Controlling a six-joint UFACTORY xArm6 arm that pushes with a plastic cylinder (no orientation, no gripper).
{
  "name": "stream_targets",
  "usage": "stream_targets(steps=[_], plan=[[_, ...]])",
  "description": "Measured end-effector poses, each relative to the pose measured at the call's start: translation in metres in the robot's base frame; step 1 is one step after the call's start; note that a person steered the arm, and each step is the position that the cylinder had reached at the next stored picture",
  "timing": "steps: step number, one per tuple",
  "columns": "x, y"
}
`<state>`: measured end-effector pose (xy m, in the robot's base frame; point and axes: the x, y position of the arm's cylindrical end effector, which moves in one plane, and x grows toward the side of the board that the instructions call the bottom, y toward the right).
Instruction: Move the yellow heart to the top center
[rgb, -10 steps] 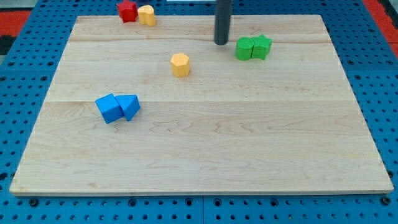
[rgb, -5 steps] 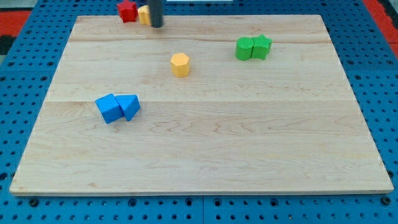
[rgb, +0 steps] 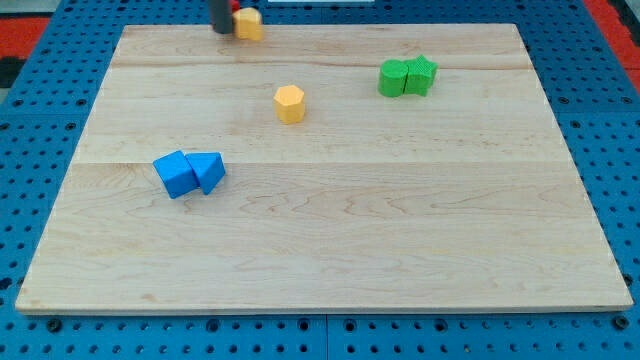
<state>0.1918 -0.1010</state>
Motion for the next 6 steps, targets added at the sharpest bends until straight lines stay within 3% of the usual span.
stream_targets(steps=[1,3,4,6], plan=[[0.001,0.056],[0.002,0.081],[0.002,0.135],[0.025,0.166]])
